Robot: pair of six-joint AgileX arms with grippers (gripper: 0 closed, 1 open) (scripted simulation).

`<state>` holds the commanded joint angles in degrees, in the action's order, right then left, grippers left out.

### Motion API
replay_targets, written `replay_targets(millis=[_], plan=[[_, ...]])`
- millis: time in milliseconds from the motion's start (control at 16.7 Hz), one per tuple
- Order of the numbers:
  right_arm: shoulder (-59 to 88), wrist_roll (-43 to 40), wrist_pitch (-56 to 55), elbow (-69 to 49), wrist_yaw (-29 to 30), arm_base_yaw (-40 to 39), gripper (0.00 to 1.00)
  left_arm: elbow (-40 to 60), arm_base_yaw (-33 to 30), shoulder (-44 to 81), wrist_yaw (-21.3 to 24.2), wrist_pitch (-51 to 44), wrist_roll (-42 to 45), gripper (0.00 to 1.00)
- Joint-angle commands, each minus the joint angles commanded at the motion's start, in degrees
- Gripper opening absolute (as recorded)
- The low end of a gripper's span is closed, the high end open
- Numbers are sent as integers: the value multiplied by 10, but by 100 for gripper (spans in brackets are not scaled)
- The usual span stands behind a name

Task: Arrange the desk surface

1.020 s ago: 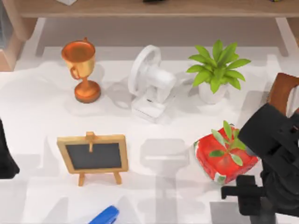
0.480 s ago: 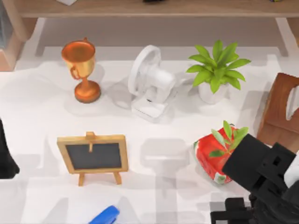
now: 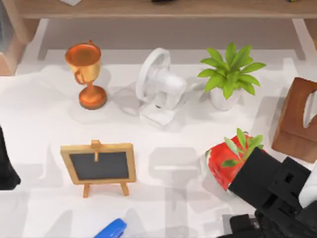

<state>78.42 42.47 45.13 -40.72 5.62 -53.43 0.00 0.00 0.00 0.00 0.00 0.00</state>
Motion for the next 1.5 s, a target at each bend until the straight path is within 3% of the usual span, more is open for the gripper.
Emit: replay_targets(millis=[360, 780, 1500], plan=[[7, -52, -37, -19, -5, -25, 0, 0, 0, 0, 0, 0, 0, 100], [8, -51, -46, -27, -5, -25, 0, 0, 0, 0, 0, 0, 0, 100], [21, 62, -10, 20, -13, 34, 0, 0, 0, 0, 0, 0, 0, 100]])
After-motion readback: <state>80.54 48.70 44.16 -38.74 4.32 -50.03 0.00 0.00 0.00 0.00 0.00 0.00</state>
